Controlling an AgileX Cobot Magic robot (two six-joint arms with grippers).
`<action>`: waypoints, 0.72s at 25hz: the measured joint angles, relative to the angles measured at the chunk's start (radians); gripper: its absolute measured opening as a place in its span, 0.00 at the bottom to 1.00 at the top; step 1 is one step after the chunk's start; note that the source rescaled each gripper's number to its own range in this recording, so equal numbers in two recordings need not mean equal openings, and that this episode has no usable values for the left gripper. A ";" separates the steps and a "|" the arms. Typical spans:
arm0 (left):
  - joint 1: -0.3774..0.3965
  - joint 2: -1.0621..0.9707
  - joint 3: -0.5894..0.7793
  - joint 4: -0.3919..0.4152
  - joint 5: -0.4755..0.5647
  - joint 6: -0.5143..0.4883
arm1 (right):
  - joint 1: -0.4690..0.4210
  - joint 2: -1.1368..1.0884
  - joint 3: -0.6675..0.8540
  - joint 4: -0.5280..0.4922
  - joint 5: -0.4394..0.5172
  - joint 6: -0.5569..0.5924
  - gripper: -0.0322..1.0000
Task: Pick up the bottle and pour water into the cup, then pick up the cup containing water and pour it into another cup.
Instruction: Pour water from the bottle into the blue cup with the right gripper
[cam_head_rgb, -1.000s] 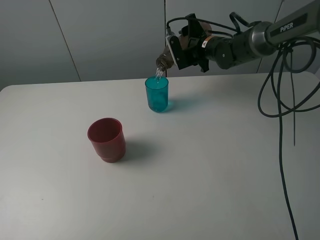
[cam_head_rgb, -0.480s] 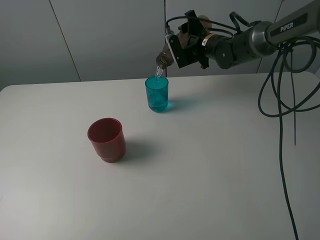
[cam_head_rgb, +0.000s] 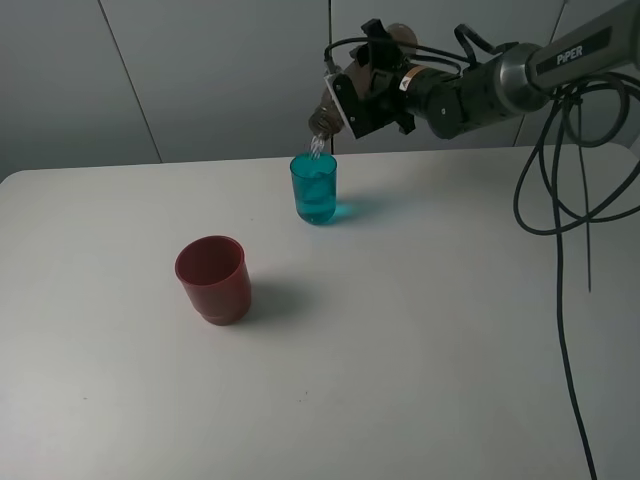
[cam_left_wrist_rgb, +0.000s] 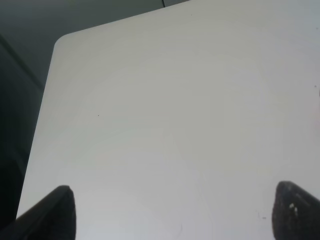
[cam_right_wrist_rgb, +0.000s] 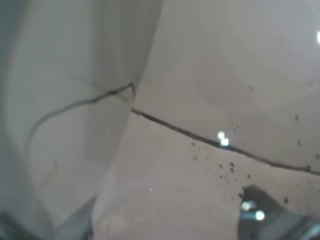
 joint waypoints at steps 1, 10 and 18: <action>0.000 0.000 0.000 0.000 0.000 0.000 | 0.000 0.000 0.000 0.000 0.000 -0.008 0.03; 0.000 0.000 0.000 0.000 0.000 0.000 | 0.008 0.000 0.002 0.000 -0.033 -0.078 0.03; 0.000 0.000 0.000 0.000 0.000 0.000 | 0.008 0.000 0.002 -0.007 -0.053 -0.085 0.03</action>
